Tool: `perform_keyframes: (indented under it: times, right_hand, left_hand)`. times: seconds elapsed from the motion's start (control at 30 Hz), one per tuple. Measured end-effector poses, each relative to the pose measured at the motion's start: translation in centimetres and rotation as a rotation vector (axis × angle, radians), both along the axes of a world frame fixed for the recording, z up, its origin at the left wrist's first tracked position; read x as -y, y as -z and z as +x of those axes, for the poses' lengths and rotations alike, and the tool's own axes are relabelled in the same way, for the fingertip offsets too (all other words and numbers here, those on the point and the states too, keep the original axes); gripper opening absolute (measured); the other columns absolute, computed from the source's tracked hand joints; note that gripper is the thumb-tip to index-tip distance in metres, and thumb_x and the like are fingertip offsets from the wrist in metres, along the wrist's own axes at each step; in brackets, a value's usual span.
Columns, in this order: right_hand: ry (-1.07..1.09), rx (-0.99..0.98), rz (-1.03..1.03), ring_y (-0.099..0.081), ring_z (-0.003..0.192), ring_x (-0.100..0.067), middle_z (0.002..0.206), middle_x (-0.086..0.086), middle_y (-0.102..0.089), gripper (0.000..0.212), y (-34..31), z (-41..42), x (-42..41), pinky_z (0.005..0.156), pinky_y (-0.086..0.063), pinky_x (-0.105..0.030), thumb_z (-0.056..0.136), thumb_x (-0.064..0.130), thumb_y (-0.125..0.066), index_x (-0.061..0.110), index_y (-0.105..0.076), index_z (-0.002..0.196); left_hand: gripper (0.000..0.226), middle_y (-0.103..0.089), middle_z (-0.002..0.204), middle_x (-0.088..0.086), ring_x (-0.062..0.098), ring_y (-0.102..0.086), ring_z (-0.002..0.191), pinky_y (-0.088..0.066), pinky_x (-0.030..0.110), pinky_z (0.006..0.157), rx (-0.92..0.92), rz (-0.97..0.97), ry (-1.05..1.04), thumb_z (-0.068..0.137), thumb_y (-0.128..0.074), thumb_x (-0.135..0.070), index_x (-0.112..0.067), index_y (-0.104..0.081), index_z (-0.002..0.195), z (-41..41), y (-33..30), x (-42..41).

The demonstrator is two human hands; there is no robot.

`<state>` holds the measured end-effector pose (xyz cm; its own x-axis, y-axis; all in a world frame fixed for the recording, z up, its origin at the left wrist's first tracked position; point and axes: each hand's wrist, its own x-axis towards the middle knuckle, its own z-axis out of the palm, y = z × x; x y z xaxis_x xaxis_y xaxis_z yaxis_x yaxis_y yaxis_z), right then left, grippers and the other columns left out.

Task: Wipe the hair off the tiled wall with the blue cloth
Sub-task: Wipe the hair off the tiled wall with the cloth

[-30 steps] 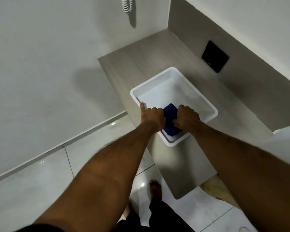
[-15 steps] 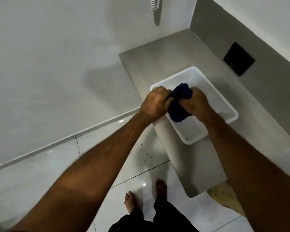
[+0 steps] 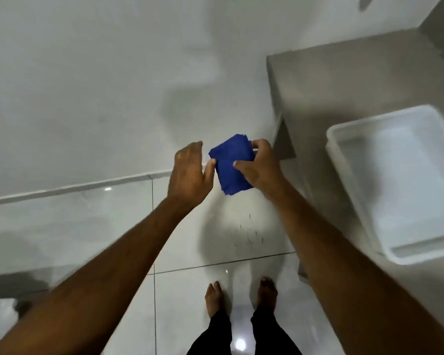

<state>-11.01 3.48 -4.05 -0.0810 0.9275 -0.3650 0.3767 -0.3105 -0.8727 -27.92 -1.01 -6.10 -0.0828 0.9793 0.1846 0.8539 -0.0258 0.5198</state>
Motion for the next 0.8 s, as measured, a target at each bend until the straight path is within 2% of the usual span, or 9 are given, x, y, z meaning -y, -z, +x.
perform_keyframes:
  times: [0.07,0.23,0.4,0.53,0.6,0.63,0.7,0.73,0.8]
  right_hand:
    - [0.061,0.02,-0.026,-0.061,0.102,-0.02,0.125,-0.004,-0.058,0.06,7.1,-1.5,-0.4,0.079,-0.056,-0.034,0.082,0.013,-0.075,0.013,-0.044,0.133]
    - [0.27,0.092,-0.114,-0.057,0.1,-0.017,0.134,-0.01,-0.057,0.063,27.4,-0.8,-0.4,0.07,-0.052,-0.025,0.083,0.008,-0.072,0.018,-0.04,0.137]
    - [0.218,0.306,-0.251,-0.059,0.1,-0.024,0.13,-0.01,-0.058,0.064,47.9,2.2,2.7,0.068,-0.049,-0.03,0.081,0.003,-0.067,0.017,-0.04,0.137]
    - [0.219,0.316,-0.405,-0.059,0.094,-0.022,0.129,-0.01,-0.058,0.067,61.8,5.2,7.4,0.063,-0.048,-0.027,0.079,0.005,-0.066,0.018,-0.04,0.139]
    - [0.226,0.343,-0.464,-0.059,0.101,-0.026,0.136,-0.012,-0.056,0.072,67.5,6.6,9.8,0.073,-0.053,-0.033,0.081,0.009,-0.065,0.017,-0.035,0.146]
    - [0.188,0.424,-0.464,-0.058,0.112,-0.031,0.142,-0.015,-0.052,0.076,69.5,7.0,10.8,0.085,-0.054,-0.04,0.083,0.013,-0.065,0.018,-0.03,0.151]
    - [0.033,0.714,-0.344,-0.037,0.139,-0.043,0.158,-0.018,-0.032,0.081,73.2,7.4,12.5,0.109,-0.038,-0.054,0.089,0.029,-0.064,0.022,-0.019,0.156]
    - [-0.019,0.803,-0.241,-0.024,0.146,-0.045,0.163,-0.018,-0.021,0.078,74.7,7.2,13.2,0.114,-0.028,-0.058,0.093,0.037,-0.059,0.022,-0.017,0.157]
    - [-0.022,0.836,-0.147,-0.011,0.15,-0.044,0.166,-0.02,-0.008,0.067,77.1,6.3,14.3,0.119,-0.018,-0.058,0.101,0.041,-0.044,0.018,-0.017,0.157]
  left_hand:
    - [0.059,-0.05,0.141,0.031,0.046,-0.045,0.13,-0.036,0.051,0.112,-0.129,-0.081,0.006,0.098,-0.048,-0.03,0.011,-0.041,0.14,-2.9,7.0,0.4]
    - [0.067,-0.039,0.147,0.037,0.052,-0.035,0.138,-0.028,0.06,0.116,-0.341,-0.314,0.048,0.098,-0.041,-0.035,0.014,-0.034,0.143,-7.9,27.3,2.9]
    - [0.068,-0.032,0.153,0.036,0.05,-0.025,0.145,-0.022,0.06,0.118,-0.367,-0.46,0.096,0.099,-0.047,-0.035,0.013,-0.03,0.145,-8.1,48.1,7.9]
    - [0.073,-0.021,0.158,0.034,0.046,-0.013,0.15,-0.016,0.058,0.121,-0.364,-0.588,0.131,0.099,-0.042,-0.039,0.011,-0.023,0.149,-6.8,62.5,12.2]
    - [0.074,-0.02,0.158,0.034,0.046,-0.013,0.15,-0.016,0.058,0.121,-0.365,-0.622,0.142,0.098,-0.042,-0.04,0.01,-0.022,0.149,-6.1,68.4,14.0]
    - [0.074,-0.02,0.159,0.034,0.046,-0.012,0.15,-0.017,0.058,0.121,-0.37,-0.637,0.145,0.098,-0.042,-0.041,0.01,-0.021,0.149,-5.9,70.4,14.5]
    - [0.075,-0.017,0.16,0.033,0.045,-0.01,0.151,-0.015,0.058,0.122,-0.376,-0.646,0.149,0.099,-0.04,-0.043,0.009,-0.019,0.15,-5.6,74.1,15.3]
    - [0.076,-0.015,0.16,0.033,0.045,-0.009,0.151,-0.014,0.057,0.122,-0.384,-0.63,0.148,0.099,-0.039,-0.044,0.008,-0.017,0.15,-5.6,75.5,15.3]
    - [0.078,-0.011,0.161,0.033,0.045,-0.007,0.151,-0.011,0.056,0.122,-0.399,-0.606,0.129,0.099,-0.034,-0.047,0.008,-0.015,0.151,-5.9,77.7,14.8]
